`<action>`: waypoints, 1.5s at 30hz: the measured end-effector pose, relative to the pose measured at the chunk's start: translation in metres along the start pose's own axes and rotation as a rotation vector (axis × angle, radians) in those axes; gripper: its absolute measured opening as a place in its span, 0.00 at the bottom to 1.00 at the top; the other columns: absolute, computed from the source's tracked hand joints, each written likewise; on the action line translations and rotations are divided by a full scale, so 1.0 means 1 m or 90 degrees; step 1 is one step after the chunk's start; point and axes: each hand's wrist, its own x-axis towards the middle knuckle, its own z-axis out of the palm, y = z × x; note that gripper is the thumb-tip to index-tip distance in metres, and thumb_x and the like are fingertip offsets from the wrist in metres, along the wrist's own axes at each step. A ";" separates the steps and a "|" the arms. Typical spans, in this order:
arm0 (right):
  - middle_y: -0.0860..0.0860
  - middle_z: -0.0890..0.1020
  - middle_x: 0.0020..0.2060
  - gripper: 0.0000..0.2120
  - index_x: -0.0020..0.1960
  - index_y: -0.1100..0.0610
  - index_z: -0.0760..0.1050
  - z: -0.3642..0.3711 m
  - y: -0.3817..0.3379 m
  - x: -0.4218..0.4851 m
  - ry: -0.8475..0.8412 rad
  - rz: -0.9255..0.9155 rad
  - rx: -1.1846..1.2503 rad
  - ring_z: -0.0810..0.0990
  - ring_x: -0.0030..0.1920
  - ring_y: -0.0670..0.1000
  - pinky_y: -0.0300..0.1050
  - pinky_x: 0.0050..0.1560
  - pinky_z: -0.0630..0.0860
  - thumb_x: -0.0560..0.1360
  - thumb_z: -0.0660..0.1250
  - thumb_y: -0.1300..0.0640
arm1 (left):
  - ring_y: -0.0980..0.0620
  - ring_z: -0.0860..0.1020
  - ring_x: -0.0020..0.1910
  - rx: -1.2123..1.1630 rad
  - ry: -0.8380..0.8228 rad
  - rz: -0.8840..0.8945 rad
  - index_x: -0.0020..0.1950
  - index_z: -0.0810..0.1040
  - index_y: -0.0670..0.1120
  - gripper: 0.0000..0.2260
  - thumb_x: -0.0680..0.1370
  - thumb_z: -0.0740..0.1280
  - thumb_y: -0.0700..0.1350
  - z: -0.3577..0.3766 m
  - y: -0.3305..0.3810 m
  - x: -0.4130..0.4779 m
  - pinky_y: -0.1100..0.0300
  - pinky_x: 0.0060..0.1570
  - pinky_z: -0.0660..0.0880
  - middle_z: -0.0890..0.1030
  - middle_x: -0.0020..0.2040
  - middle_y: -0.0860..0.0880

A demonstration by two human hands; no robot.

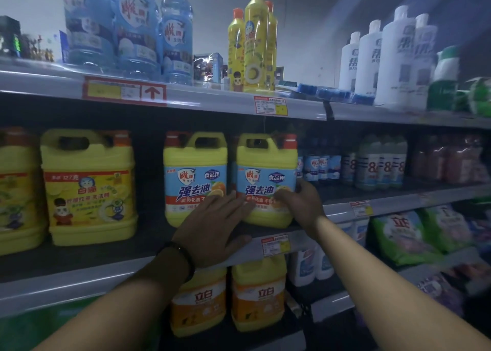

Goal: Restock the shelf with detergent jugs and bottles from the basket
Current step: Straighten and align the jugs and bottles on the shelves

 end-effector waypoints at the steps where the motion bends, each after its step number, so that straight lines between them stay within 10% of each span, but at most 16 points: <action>1: 0.51 0.88 0.54 0.18 0.61 0.54 0.80 -0.001 -0.001 -0.004 0.001 0.002 -0.016 0.88 0.53 0.54 0.60 0.56 0.85 0.73 0.78 0.58 | 0.48 0.61 0.83 -0.024 -0.003 0.007 0.86 0.53 0.54 0.33 0.84 0.48 0.68 0.000 0.001 0.001 0.47 0.80 0.59 0.59 0.85 0.48; 7: 0.50 0.87 0.54 0.16 0.62 0.51 0.77 -0.008 0.005 -0.028 0.010 -0.024 -0.021 0.87 0.52 0.52 0.54 0.50 0.86 0.77 0.70 0.63 | 0.52 0.78 0.69 -0.554 0.022 -0.158 0.85 0.58 0.56 0.31 0.83 0.62 0.63 -0.005 0.029 0.037 0.60 0.63 0.76 0.76 0.76 0.51; 12: 0.48 0.88 0.51 0.16 0.59 0.49 0.81 -0.008 0.008 -0.043 0.020 -0.089 0.003 0.87 0.52 0.50 0.47 0.48 0.83 0.79 0.66 0.68 | 0.51 0.83 0.61 -0.639 0.073 -0.253 0.66 0.77 0.55 0.25 0.77 0.66 0.68 -0.002 0.036 0.054 0.43 0.63 0.80 0.84 0.63 0.49; 16: 0.49 0.81 0.60 0.21 0.68 0.50 0.79 0.004 0.021 -0.055 0.039 -0.174 -0.100 0.82 0.60 0.48 0.51 0.60 0.81 0.77 0.65 0.65 | 0.59 0.83 0.59 -0.681 0.088 -0.276 0.70 0.78 0.51 0.25 0.78 0.70 0.63 -0.002 0.032 0.063 0.48 0.62 0.82 0.85 0.62 0.55; 20: 0.49 0.80 0.59 0.27 0.64 0.42 0.78 0.003 0.026 -0.050 0.020 -0.246 -0.139 0.81 0.60 0.43 0.43 0.62 0.80 0.79 0.63 0.73 | 0.60 0.82 0.60 -0.655 0.066 -0.275 0.72 0.75 0.54 0.25 0.78 0.73 0.61 -0.003 0.025 0.066 0.53 0.61 0.82 0.83 0.64 0.57; 24: 0.51 0.77 0.61 0.19 0.71 0.47 0.76 -0.005 0.027 -0.029 0.015 -0.271 -0.298 0.77 0.60 0.46 0.45 0.61 0.78 0.82 0.70 0.57 | 0.53 0.83 0.61 -0.516 0.110 -0.299 0.72 0.73 0.51 0.23 0.80 0.71 0.58 0.001 0.018 0.064 0.51 0.60 0.82 0.83 0.65 0.52; 31: 0.52 0.65 0.74 0.49 0.86 0.48 0.51 0.019 0.029 -0.017 -0.006 -0.149 -0.260 0.69 0.71 0.53 0.51 0.71 0.69 0.75 0.79 0.50 | 0.43 0.73 0.56 -0.001 0.295 -0.294 0.61 0.78 0.48 0.17 0.74 0.73 0.49 -0.022 0.010 0.035 0.46 0.55 0.75 0.77 0.59 0.46; 38: 0.58 0.64 0.75 0.57 0.86 0.49 0.42 0.055 0.032 -0.009 0.066 -0.091 -0.267 0.71 0.73 0.62 0.63 0.70 0.75 0.73 0.80 0.48 | 0.32 0.64 0.72 -0.017 0.302 -0.482 0.77 0.65 0.44 0.42 0.68 0.80 0.54 -0.020 -0.016 -0.007 0.34 0.65 0.69 0.62 0.76 0.34; 45: 0.57 0.68 0.75 0.56 0.85 0.53 0.50 0.070 0.032 -0.009 0.166 -0.059 -0.347 0.73 0.73 0.62 0.61 0.63 0.77 0.70 0.79 0.37 | 0.34 0.66 0.75 -0.261 0.288 -0.509 0.82 0.51 0.53 0.45 0.74 0.78 0.47 0.003 -0.025 -0.015 0.35 0.69 0.73 0.55 0.80 0.38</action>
